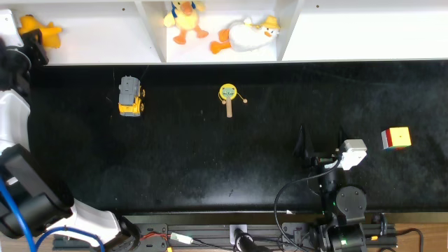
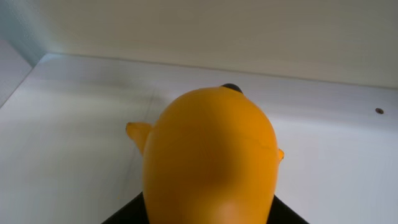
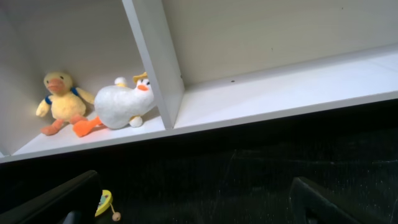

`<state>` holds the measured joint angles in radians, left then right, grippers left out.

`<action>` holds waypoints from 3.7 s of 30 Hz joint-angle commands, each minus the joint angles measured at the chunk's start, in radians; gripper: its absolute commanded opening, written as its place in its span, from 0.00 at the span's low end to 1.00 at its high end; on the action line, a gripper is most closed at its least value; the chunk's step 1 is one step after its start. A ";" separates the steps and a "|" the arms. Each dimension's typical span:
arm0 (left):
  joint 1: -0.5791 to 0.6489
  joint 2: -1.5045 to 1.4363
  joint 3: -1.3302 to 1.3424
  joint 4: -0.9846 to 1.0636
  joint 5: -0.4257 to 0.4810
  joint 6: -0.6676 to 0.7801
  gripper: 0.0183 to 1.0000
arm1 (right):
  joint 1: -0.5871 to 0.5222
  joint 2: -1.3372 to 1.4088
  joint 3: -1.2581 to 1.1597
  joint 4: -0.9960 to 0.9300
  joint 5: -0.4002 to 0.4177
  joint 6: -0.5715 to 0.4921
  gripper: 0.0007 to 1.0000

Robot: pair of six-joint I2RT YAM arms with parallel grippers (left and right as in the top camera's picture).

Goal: Store Toys

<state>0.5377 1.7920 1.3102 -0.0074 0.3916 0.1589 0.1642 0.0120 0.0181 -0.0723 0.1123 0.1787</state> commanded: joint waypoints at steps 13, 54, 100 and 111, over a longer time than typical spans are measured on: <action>-0.017 0.066 0.029 0.014 0.010 -0.012 0.35 | 0.006 -0.008 -0.014 0.005 0.008 -0.007 1.00; -0.014 -0.196 0.032 -0.361 -0.102 -0.064 1.00 | 0.006 -0.008 -0.014 0.005 0.008 -0.007 1.00; -0.460 -0.309 -0.417 -0.505 -0.353 -0.150 1.00 | 0.006 -0.008 -0.014 0.005 0.008 -0.007 1.00; -0.460 -0.224 -0.454 -0.376 -0.394 -0.149 1.00 | 0.006 -0.008 -0.014 0.005 0.008 -0.007 1.00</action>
<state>0.0799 1.5330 0.8680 -0.4065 0.0135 0.0242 0.1646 0.0120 0.0181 -0.0715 0.1123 0.1791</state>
